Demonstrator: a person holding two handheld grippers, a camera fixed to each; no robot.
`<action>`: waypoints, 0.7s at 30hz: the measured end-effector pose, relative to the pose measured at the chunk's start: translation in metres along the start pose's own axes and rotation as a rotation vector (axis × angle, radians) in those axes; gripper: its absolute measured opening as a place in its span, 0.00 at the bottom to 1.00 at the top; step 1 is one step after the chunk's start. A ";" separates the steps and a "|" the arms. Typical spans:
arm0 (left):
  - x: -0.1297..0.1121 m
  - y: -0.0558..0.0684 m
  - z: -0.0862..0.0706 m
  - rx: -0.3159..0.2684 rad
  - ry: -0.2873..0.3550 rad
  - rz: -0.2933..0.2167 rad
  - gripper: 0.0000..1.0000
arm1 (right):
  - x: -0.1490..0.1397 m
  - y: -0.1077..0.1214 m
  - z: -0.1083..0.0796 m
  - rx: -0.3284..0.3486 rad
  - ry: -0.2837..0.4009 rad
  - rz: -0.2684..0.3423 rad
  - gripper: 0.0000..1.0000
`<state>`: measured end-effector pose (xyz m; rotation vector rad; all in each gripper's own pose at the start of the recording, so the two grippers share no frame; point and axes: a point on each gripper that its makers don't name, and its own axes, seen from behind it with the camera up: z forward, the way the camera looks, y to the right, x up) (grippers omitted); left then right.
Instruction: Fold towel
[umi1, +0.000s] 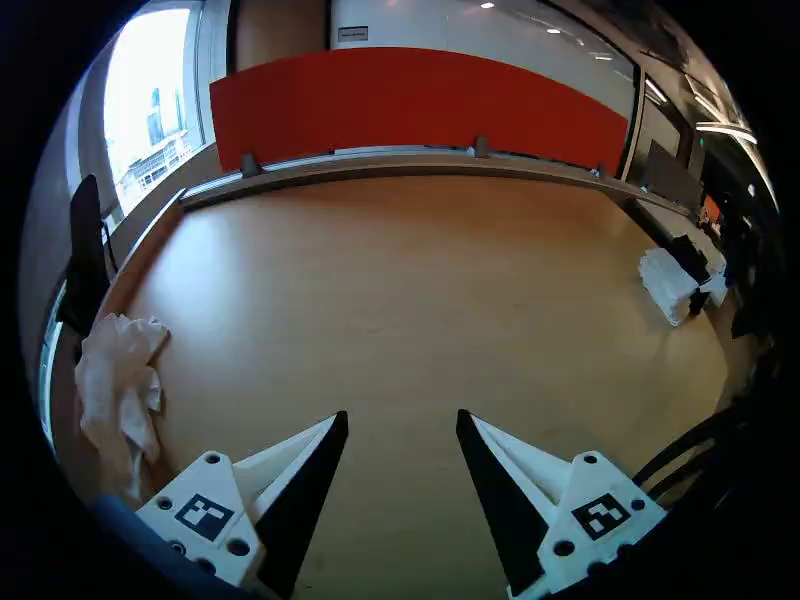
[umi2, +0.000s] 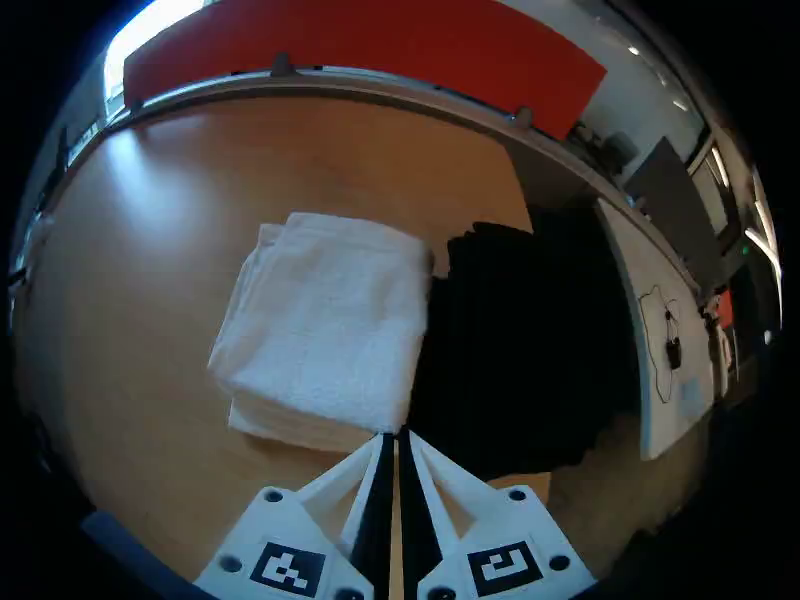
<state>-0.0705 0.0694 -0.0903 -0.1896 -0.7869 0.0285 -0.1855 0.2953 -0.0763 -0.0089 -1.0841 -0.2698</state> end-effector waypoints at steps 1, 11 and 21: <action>0.000 0.000 0.000 0.000 -0.001 0.000 0.80 | 0.000 0.001 0.000 -0.002 -0.002 0.003 0.04; 0.000 0.000 0.001 -0.001 -0.003 0.002 0.80 | -0.004 0.003 0.003 -0.003 -0.018 0.020 0.04; 0.001 0.001 0.001 -0.003 -0.003 0.007 0.80 | -0.007 0.007 0.005 -0.011 -0.025 0.041 0.04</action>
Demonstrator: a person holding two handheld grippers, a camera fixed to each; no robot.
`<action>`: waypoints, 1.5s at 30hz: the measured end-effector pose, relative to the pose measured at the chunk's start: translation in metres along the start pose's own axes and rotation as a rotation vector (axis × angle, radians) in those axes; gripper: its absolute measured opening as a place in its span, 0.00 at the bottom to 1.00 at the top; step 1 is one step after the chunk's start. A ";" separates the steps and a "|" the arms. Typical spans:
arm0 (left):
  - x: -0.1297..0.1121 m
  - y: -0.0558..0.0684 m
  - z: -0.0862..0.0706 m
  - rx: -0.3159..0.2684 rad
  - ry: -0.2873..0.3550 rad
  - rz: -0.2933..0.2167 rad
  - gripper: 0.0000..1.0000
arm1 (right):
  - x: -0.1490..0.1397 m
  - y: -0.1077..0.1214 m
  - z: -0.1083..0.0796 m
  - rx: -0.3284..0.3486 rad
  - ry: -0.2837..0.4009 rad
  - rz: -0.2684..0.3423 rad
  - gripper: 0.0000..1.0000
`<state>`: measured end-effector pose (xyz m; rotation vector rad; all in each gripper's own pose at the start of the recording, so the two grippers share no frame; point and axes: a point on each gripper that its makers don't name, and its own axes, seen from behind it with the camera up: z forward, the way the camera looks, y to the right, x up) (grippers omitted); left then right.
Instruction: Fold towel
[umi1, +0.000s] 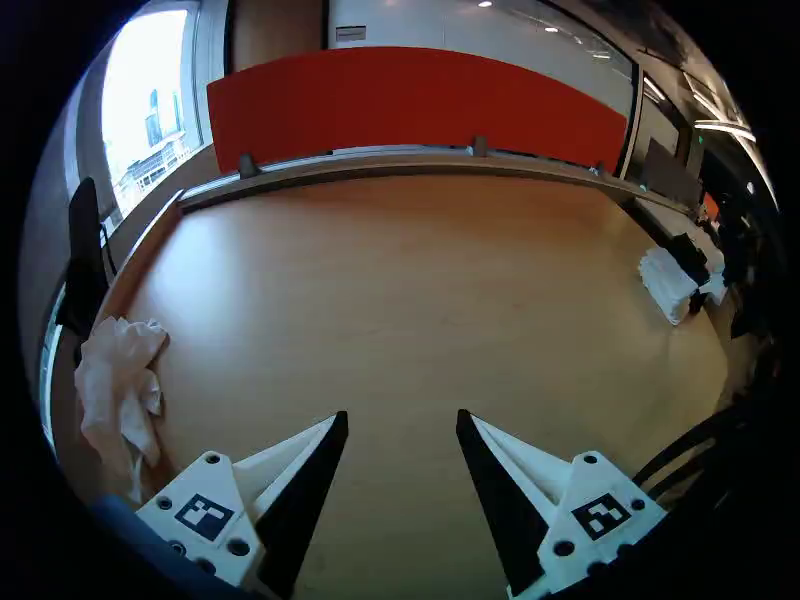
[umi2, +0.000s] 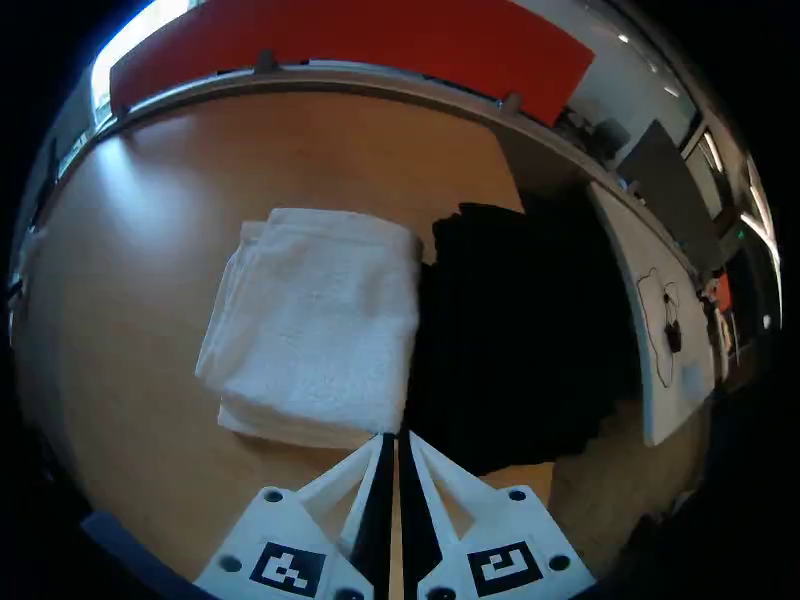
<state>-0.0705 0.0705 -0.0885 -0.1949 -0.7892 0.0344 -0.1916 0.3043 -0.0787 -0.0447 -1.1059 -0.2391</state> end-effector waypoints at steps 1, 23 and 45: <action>0.000 0.000 0.000 0.000 0.000 0.000 0.80 | 0.000 0.000 0.000 0.001 0.000 0.001 0.04; 0.002 0.000 0.001 0.000 0.003 -0.007 0.80 | 0.002 -0.006 -0.001 -0.009 0.018 -0.007 0.89; 0.004 -0.004 -0.003 -0.001 0.021 -0.016 0.80 | 0.018 -0.039 -0.006 0.047 0.069 -0.008 0.97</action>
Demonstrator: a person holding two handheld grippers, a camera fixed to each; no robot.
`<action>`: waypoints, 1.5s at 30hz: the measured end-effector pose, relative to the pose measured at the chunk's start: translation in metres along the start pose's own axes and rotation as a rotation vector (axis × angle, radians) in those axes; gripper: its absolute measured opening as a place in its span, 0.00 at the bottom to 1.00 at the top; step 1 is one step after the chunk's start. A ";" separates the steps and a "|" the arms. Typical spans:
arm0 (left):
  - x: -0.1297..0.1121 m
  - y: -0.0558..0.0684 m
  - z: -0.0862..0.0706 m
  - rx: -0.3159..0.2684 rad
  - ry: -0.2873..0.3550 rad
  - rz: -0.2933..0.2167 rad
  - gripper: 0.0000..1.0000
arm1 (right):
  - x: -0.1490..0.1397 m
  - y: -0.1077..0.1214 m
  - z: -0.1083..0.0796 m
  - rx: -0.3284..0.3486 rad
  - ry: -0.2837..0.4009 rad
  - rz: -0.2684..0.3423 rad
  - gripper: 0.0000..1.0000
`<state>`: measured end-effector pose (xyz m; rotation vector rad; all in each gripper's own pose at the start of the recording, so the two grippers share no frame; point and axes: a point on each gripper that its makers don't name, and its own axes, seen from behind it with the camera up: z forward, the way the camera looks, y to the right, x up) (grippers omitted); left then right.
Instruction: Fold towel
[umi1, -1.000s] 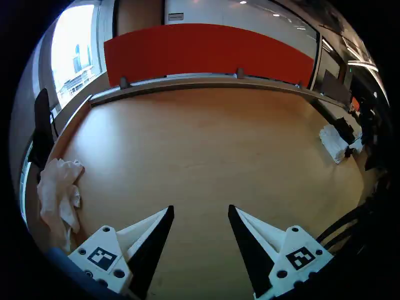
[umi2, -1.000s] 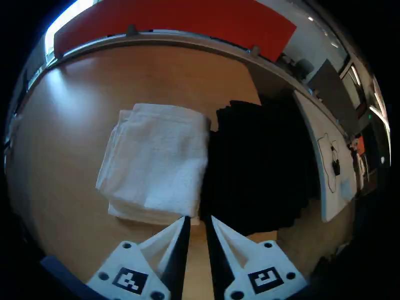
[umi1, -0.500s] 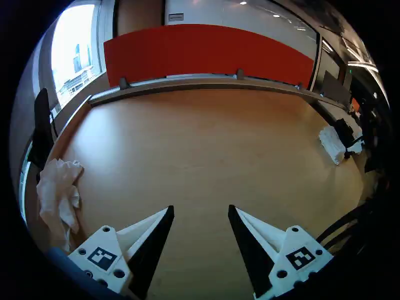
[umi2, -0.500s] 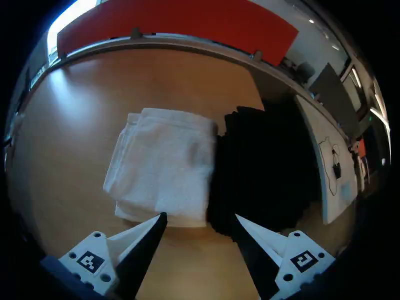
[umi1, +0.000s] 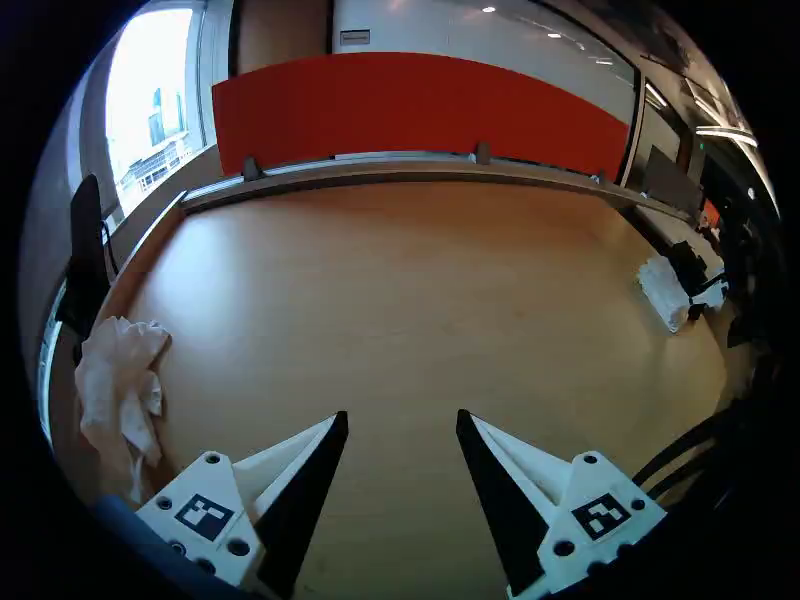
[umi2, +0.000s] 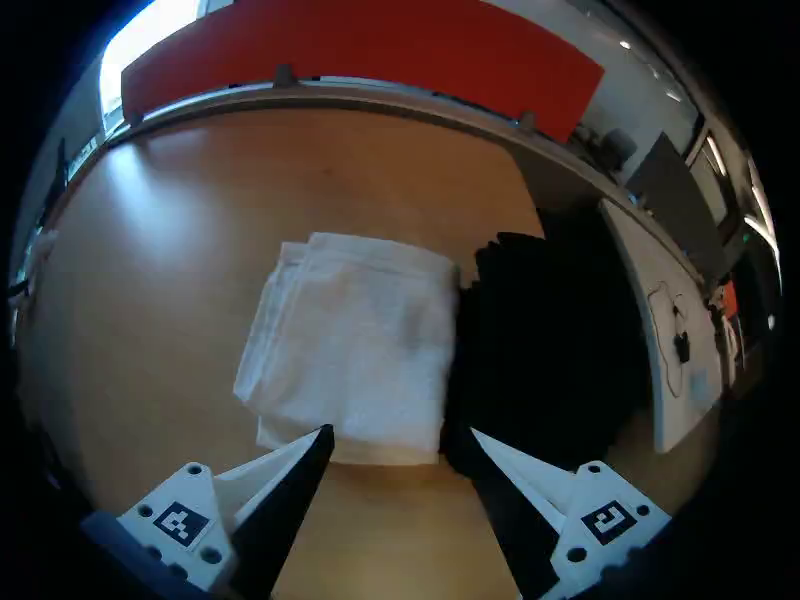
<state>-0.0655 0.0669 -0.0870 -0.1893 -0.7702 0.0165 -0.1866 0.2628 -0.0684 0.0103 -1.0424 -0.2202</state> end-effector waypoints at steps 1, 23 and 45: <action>0.000 0.000 0.000 0.000 0.001 -0.002 0.80 | 0.002 -0.003 0.000 0.005 0.006 0.000 0.99; 0.010 -0.010 -0.010 0.015 0.042 -0.037 0.80 | 0.045 -0.042 -0.016 0.041 0.148 0.063 1.00; 0.028 -0.015 -0.013 0.033 0.096 -0.028 0.80 | 0.103 -0.060 -0.060 -0.051 0.481 0.194 1.00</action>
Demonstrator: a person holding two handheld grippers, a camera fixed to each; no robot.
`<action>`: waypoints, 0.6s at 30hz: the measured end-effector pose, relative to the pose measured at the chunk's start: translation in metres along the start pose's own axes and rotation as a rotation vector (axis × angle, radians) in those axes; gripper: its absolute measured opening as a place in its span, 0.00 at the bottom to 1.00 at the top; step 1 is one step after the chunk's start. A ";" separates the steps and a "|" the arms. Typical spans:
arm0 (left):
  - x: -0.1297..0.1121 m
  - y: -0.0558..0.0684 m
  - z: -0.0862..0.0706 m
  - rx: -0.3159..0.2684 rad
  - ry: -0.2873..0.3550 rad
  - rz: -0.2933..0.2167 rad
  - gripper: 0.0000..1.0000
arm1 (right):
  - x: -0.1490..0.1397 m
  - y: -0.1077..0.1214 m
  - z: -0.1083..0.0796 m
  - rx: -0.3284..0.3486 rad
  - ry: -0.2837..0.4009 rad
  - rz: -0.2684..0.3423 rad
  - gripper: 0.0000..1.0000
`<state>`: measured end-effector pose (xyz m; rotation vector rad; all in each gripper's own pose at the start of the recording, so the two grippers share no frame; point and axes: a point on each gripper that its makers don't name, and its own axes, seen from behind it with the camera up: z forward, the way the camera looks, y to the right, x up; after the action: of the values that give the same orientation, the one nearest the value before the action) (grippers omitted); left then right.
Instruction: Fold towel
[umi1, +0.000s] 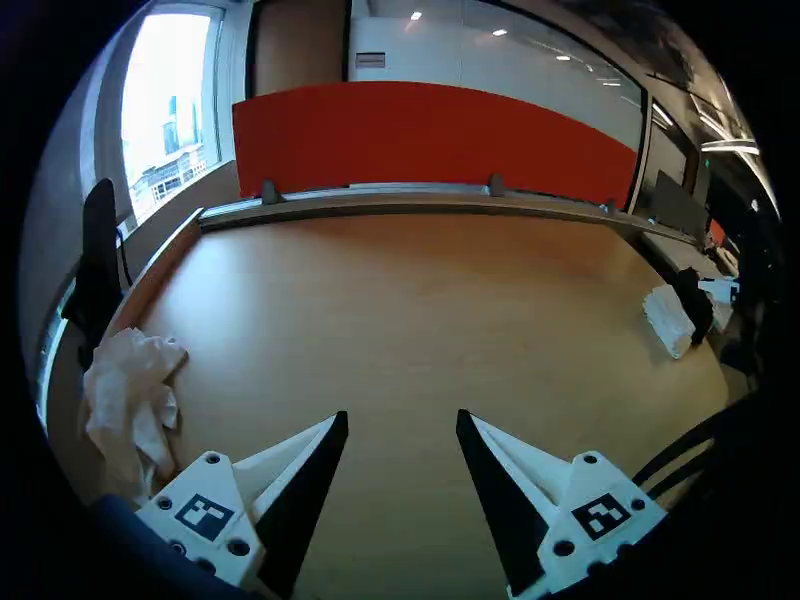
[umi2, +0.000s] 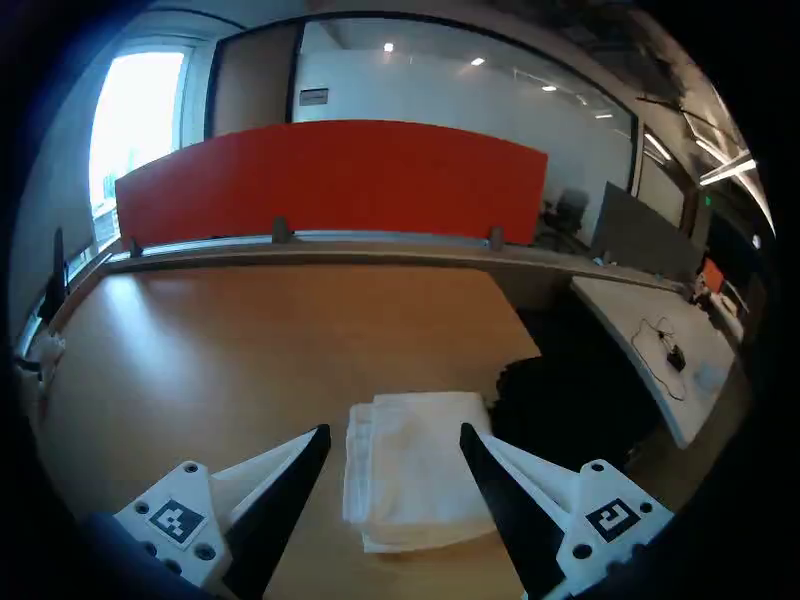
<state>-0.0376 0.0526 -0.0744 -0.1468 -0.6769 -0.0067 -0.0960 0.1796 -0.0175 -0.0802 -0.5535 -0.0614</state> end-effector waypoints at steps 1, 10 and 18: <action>0.001 0.000 0.000 0.000 0.003 0.001 0.80 | 0.004 -0.001 -0.001 -0.002 0.018 0.000 1.00; 0.015 -0.003 0.002 0.014 0.044 0.003 0.80 | 0.061 -0.010 -0.022 -0.022 0.223 0.019 1.00; 0.029 -0.007 0.002 0.028 0.088 0.004 0.80 | 0.108 -0.018 -0.046 -0.034 0.395 0.035 1.00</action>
<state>-0.0165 0.0474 -0.0541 -0.1203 -0.5885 0.0004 0.0182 0.1533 0.0009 -0.1080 -0.1559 -0.0505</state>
